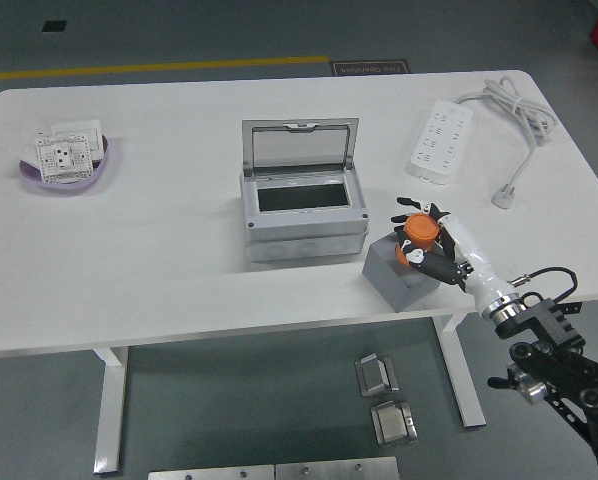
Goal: Pick up the cylinder from the cube,place it in the box,flap close box
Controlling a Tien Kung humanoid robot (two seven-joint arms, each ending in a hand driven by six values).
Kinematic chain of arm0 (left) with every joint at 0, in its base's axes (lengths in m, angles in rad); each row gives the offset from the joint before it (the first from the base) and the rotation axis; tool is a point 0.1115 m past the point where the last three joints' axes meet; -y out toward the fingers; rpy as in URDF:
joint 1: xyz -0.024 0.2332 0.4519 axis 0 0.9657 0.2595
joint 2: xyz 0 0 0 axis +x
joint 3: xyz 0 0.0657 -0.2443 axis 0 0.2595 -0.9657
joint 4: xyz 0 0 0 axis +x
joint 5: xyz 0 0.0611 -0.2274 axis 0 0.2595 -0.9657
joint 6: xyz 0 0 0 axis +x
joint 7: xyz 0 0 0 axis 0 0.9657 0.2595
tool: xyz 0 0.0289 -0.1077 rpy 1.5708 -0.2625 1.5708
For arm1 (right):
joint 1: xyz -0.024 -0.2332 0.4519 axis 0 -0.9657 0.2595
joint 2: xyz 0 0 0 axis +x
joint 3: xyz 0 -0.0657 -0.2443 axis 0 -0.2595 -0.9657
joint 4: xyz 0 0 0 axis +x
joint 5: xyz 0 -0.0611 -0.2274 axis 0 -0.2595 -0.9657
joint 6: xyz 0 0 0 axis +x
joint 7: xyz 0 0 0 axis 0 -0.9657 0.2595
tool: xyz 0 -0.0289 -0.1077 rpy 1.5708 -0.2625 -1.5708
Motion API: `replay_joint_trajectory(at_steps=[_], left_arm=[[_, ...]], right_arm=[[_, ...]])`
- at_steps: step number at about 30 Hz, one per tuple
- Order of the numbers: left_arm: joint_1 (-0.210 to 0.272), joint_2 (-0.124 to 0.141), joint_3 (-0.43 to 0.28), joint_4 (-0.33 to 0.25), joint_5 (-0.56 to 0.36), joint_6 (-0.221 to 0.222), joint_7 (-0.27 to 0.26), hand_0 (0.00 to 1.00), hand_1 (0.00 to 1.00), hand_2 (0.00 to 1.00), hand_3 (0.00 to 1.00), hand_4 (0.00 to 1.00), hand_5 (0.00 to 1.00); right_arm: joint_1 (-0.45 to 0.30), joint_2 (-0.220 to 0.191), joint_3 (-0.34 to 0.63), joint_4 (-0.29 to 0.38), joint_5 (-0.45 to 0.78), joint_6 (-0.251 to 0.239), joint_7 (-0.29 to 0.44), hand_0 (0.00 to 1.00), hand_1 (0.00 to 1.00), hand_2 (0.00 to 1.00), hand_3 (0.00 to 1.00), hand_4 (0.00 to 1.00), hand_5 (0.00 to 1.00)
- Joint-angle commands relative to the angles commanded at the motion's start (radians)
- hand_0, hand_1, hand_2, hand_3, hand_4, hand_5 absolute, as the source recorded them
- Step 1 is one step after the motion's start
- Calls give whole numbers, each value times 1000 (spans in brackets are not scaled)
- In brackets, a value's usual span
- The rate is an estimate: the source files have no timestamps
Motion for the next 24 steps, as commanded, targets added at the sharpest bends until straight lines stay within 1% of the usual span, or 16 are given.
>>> replay_joint_trajectory(at_steps=[2,3,8,9,14,15,20,21,24], left_arm=[[0,0,-2,0,1,0,0,661,661,566,604,623,259],[-1,0,-3,0,1,-1,0,660,661,566,604,624,258],[-2,-1,-11,-1,7,-2,2,660,661,566,604,624,258],[-2,0,-11,-2,7,-2,2,661,661,567,605,623,259],[-5,1,-15,-3,9,-2,4,661,661,567,605,623,259],[-5,1,-16,-4,11,-2,5,661,661,567,604,624,260],[-7,3,-20,-5,14,-3,7,661,661,567,604,624,260],[-8,3,-20,-6,14,-3,7,662,660,567,604,624,260],[-8,5,-24,-6,18,-3,9,662,660,567,604,624,260]], right_arm=[[2,0,-2,2,-7,-5,0,657,587,557,544,2,2],[4,0,-2,4,-12,-8,0,624,559,537,440,2,2],[16,-1,-4,16,-38,-23,2,624,559,537,440,2,2],[22,-2,-4,20,-45,-26,1,587,454,427,248,2,2],[43,-7,-2,33,-70,-32,-4,587,454,427,248,2,2],[48,-8,-1,37,-74,-33,-5,558,388,335,223,2,2],[79,-15,-3,45,-82,-35,-9,558,388,335,223,2,2],[90,-17,-6,48,-85,-36,-11,568,398,354,224,2,2],[130,-19,-21,54,-100,-43,-21,568,398,354,224,2,2]])
